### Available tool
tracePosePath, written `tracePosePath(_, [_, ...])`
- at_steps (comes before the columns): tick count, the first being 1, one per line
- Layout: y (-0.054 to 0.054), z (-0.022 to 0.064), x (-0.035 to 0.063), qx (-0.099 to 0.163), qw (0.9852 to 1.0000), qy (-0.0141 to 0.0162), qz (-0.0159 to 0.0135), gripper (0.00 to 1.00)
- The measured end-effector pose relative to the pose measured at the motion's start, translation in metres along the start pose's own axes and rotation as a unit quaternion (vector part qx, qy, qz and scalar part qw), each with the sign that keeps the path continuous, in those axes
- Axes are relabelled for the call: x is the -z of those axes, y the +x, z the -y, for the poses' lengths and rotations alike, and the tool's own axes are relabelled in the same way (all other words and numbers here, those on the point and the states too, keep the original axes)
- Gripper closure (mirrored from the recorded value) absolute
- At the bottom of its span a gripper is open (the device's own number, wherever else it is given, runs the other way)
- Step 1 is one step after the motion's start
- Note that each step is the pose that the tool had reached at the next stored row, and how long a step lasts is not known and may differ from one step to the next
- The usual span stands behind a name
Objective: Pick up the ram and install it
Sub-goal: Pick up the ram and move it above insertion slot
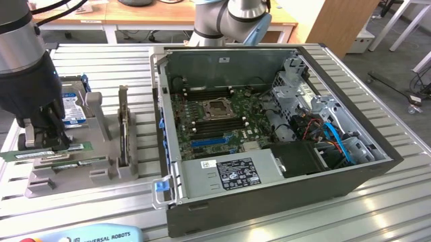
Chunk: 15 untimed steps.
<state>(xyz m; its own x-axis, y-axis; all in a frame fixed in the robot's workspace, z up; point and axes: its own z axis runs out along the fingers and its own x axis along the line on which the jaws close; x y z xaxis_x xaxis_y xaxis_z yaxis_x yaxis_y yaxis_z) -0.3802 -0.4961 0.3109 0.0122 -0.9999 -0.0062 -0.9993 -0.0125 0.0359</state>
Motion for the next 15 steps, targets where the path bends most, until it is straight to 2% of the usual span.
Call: tracePosePath(15, [0.000, -0.0012, 0.0346, 0.000, 1.0000, 0.0000, 0.0000, 0.88])
